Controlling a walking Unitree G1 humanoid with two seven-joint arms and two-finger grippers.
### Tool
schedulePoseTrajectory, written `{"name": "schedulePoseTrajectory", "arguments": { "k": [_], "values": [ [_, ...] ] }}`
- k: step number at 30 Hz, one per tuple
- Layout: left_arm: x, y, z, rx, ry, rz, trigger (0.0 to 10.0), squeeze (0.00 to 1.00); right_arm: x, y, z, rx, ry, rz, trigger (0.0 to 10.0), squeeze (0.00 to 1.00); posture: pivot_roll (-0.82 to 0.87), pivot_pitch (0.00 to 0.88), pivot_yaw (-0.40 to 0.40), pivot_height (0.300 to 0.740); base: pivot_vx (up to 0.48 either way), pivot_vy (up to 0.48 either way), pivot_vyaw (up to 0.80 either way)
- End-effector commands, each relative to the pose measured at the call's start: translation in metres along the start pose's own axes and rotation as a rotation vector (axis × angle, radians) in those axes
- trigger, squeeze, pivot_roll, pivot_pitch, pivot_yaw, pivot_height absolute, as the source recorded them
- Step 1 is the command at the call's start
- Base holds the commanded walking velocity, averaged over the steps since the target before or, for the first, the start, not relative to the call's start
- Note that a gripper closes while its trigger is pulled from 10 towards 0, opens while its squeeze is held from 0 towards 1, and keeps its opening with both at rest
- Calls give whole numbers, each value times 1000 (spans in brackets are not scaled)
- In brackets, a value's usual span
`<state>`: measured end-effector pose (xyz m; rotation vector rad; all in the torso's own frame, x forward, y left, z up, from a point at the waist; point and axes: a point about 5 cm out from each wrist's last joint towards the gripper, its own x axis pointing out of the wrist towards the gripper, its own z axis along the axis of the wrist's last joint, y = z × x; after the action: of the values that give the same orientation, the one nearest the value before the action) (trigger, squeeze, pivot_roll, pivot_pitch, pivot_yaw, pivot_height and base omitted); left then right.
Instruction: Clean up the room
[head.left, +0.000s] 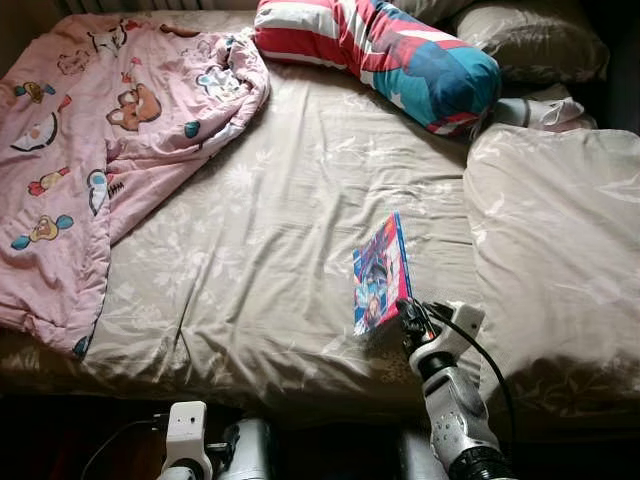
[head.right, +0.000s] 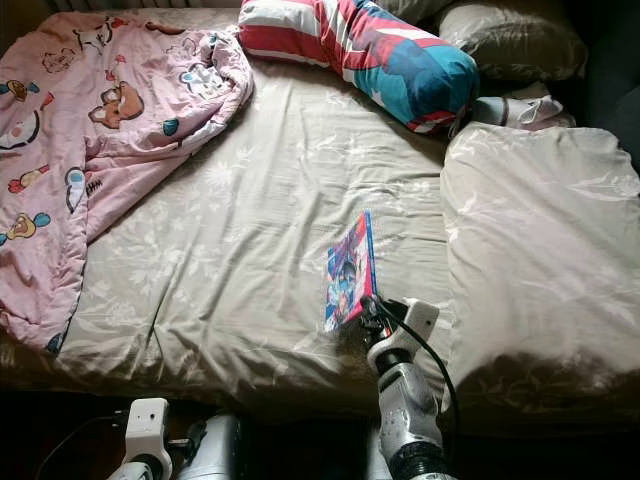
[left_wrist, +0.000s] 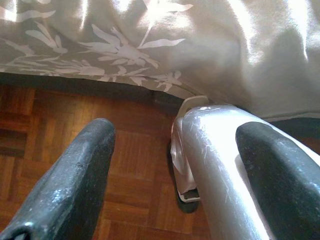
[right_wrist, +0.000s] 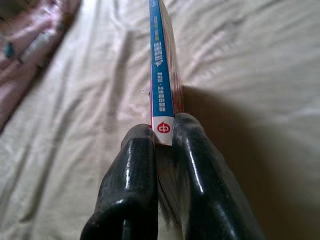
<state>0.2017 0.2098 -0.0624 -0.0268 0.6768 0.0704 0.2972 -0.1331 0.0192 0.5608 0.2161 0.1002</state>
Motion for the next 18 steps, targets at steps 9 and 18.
{"name": "schedulePoseTrajectory", "arguments": {
  "k": [9,18],
  "values": [
    [-11,9,-26,31,108,13,10000,0,-4,-8,-6,-13,14,-65,10000,0,9,243,58,637,0,0,0],
    [-11,9,-27,34,118,13,10000,0,-5,-13,-4,-22,1,-101,10000,0,9,242,59,637,0,0,0]
  ]
}}
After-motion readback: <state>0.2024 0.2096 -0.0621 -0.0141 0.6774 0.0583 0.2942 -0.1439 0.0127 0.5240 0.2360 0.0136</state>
